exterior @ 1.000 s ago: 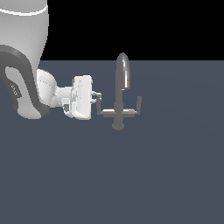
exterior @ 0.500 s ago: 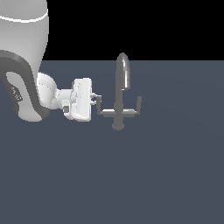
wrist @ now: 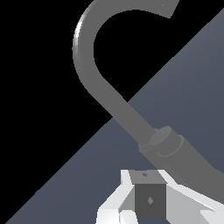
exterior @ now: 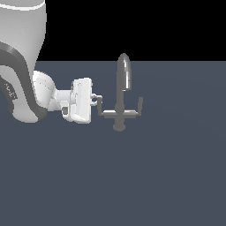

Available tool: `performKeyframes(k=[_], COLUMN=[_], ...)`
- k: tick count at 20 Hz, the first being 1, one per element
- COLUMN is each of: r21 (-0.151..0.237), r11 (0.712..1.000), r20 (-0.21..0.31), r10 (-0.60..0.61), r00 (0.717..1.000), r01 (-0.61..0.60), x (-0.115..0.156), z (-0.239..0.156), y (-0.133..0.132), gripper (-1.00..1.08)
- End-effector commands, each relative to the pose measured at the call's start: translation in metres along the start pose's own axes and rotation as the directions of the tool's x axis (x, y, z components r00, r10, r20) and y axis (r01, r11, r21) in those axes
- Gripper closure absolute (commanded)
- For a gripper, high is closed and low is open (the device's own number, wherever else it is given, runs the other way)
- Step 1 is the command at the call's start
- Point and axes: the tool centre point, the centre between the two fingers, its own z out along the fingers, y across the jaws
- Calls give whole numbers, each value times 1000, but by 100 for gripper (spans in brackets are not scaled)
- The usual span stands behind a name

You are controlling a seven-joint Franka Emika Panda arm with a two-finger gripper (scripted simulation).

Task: Turn on the faucet by rotating a designated handle.

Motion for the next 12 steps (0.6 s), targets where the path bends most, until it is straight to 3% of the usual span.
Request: performKeyframes(k=[1, 12], r21=[0, 0], r11=[1000, 1000], r20=[0, 0], r10=[0, -1], r00=[1000, 1000], r01=[0, 1], x=[6, 28], z=[0, 0], y=[3, 13], gripper=[108, 108])
